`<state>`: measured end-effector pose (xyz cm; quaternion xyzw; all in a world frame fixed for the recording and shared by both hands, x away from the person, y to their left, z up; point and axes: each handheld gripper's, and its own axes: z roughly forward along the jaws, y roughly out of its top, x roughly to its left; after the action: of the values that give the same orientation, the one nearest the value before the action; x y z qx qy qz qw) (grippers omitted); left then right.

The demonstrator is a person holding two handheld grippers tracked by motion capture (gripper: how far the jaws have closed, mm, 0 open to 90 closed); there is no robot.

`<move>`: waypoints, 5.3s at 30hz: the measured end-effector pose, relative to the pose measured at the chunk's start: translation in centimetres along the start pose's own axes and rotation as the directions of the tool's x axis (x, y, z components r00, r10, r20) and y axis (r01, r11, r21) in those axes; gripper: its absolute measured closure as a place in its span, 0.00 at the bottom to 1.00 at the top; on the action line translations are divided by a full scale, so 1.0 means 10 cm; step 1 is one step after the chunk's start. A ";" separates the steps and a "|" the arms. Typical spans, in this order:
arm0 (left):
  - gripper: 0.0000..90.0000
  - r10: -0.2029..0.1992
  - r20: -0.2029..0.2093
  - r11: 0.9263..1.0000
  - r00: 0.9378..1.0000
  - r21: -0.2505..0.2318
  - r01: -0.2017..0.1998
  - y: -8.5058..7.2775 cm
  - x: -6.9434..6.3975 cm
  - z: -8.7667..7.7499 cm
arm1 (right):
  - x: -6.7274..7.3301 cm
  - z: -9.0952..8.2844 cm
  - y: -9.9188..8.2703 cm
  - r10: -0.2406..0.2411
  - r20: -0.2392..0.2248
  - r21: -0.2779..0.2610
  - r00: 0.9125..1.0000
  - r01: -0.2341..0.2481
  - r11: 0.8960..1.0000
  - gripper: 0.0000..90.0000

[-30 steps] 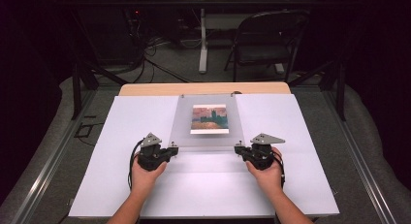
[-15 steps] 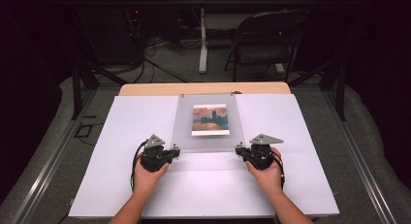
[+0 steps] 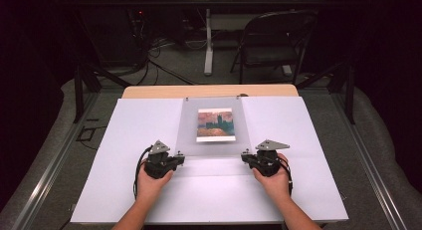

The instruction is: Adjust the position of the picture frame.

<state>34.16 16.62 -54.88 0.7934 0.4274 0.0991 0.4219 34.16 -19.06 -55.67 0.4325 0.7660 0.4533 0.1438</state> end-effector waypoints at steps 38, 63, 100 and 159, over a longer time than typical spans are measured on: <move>0.49 -0.011 -0.026 1.000 1.000 -0.026 0.010 -0.15 -0.08 -0.11 | 0.09 -0.16 -0.08 -0.066 0.029 0.054 0.997 0.064 0.996 0.52; 0.46 -0.010 -0.012 0.998 1.000 -0.070 0.009 -0.26 0.01 -0.53 | 0.05 -0.73 -0.18 -0.052 0.061 -0.018 0.997 0.053 0.998 0.47; 0.39 -0.053 -0.108 0.988 0.993 -0.147 0.037 0.14 0.33 -0.72 | -0.27 -0.78 -0.02 -0.034 0.189 0.062 0.981 0.022 0.998 0.39; 0.40 -0.147 -0.065 0.989 0.987 0.005 0.147 1.30 0.79 0.51 | -0.79 0.54 1.27 0.086 0.070 0.066 0.994 -0.091 0.994 0.49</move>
<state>49.37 16.06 -49.87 0.7582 0.4985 0.0910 0.4102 48.83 -19.48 -49.57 0.4858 0.7559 0.4177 0.1343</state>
